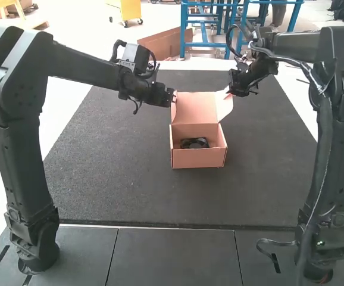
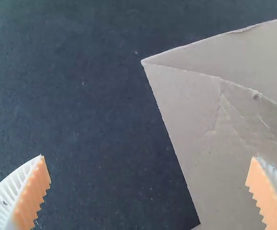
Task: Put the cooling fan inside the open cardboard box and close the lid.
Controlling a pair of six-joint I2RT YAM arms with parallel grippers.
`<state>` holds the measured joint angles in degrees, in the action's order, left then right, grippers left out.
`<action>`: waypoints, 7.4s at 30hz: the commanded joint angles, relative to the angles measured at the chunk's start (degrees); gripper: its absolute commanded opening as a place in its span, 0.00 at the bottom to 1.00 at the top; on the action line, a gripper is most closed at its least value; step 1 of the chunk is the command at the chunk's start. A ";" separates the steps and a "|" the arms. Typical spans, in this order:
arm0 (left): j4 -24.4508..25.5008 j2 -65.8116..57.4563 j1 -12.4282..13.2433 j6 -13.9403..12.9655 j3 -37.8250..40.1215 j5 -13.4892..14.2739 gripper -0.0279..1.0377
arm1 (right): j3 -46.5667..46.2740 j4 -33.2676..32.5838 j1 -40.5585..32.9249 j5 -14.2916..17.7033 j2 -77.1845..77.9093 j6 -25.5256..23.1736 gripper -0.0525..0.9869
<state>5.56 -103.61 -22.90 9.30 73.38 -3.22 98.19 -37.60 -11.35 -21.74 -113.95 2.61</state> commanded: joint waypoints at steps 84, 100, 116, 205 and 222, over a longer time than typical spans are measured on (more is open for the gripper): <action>12.72 4.38 -2.77 0.10 3.70 -0.91 0.94 | -21.82 -2.39 -7.72 2.23 15.60 1.43 0.03; 22.21 7.20 -2.94 -1.30 3.78 -0.91 0.94 | -25.42 -0.63 -10.44 9.08 16.39 1.34 0.03; 37.94 12.29 3.03 -10.97 7.65 -0.38 0.94 | -24.10 -5.11 -12.99 14.97 18.24 -0.24 0.32; 36.36 20.73 -6.99 -6.58 20.22 9.99 0.94 | -33.24 3.15 2.39 7.15 53.57 -5.07 0.90; -16.11 61.69 -5.32 -6.58 -33.57 15.26 0.94 | -58.91 32.42 2.74 17.78 73.61 2.75 0.93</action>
<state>-9.26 -45.12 -28.62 3.79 45.43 8.60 41.30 -6.24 -9.45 -5.87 -42.98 3.38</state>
